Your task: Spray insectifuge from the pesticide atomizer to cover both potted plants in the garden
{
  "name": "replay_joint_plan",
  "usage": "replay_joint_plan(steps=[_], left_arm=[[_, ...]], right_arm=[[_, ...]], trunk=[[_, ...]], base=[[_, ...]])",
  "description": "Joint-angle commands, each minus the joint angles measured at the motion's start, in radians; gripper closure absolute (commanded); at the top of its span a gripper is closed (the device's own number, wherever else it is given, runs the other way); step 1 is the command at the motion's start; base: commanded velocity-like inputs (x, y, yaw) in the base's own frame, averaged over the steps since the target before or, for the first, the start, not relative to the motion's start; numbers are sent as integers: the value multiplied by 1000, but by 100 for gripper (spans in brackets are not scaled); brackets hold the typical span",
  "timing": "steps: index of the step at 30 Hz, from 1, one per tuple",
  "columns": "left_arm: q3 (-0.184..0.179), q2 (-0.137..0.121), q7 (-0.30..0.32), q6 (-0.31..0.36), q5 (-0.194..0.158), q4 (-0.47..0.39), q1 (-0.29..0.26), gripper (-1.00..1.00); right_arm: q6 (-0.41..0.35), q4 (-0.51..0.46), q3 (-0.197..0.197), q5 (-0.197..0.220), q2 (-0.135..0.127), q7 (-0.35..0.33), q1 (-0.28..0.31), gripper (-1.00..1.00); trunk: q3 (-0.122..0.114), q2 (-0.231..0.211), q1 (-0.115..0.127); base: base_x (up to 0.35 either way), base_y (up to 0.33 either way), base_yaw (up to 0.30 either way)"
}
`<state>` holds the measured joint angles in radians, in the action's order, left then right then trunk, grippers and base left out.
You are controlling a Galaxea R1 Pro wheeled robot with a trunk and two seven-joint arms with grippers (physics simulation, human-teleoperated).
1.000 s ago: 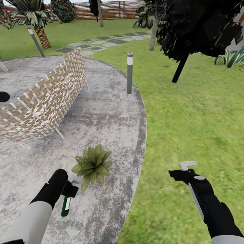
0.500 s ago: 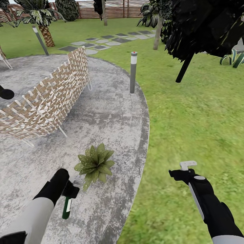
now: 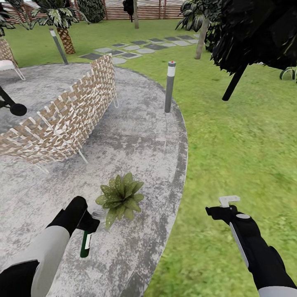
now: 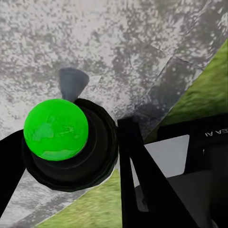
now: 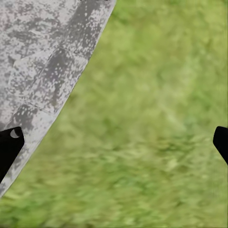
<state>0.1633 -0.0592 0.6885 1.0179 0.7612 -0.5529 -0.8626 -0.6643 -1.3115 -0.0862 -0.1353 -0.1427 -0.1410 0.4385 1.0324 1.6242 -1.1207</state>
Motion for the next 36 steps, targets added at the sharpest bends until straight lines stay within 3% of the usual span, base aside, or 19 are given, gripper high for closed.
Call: replay_joint_plan(steps=[1, 16, 30, 36], left_arm=[[4, 1, 10, 2, 11, -1, -1, 100], [5, 0, 10, 1, 11, -1, 5, 100], [5, -3, 9, -2, 12, -2, 13, 100], [5, -2, 9, -2, 11, -2, 13, 100]], right_arm=[[-5, -2, -1, -10, 0, -9, 0, -100], [-4, -2, -3, -12, -2, -8, 0, -100], [-4, -3, -2, -12, -1, -9, 0, -100], [-3, -3, -1, -12, -2, -8, 0, -100]], trunk=[[2, 0, 0], [11, 0, 0], [13, 0, 0], [-6, -42, 23]], base=[[0, 0, 204], [137, -192, 113], [2, -11, 23], [0, 0, 0]])
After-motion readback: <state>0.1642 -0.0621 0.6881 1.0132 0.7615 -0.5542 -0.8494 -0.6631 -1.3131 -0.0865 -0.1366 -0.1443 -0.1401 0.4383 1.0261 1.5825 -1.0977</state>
